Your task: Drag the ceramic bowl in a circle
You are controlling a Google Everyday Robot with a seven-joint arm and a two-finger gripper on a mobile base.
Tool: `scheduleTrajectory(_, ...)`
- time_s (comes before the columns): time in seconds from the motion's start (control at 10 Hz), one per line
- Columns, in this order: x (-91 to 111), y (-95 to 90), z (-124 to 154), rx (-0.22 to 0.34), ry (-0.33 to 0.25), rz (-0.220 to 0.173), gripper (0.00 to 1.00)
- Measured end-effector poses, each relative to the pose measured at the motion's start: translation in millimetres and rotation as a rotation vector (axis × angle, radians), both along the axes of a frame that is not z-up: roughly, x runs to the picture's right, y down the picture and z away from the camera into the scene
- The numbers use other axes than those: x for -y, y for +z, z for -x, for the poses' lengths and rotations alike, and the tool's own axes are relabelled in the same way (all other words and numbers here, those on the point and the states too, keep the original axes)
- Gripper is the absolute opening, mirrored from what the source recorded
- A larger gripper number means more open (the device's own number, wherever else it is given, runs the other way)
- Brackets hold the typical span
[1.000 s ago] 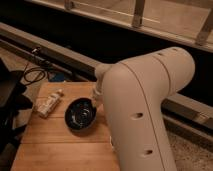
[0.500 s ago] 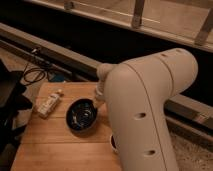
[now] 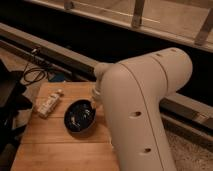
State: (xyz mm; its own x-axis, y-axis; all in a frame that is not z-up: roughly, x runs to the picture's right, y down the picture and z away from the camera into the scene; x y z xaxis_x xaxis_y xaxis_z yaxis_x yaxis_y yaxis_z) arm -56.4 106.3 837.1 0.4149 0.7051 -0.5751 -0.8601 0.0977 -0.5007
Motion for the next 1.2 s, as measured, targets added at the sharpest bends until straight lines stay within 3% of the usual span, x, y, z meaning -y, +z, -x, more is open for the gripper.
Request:
scheduleTrajectory(0.1, 0, -0.2, 0, -0.003, -0.002, 0.0, 0.03)
scheduleTrajectory(0.3, 1, 0.5, -19, -0.063, 0.007, 0.007, 0.03)
scheduleTrajectory(0.8, 22, -10.4, -106, -0.237, 0.113, -0.008, 0.03)
scheduleTrajectory(1.0, 35, -6.8, -130, -0.248, 0.152, -0.027, 0.03)
scheduleTrajectory(1.2, 44, 2.1, -133, -0.221, 0.16, -0.038, 0.03)
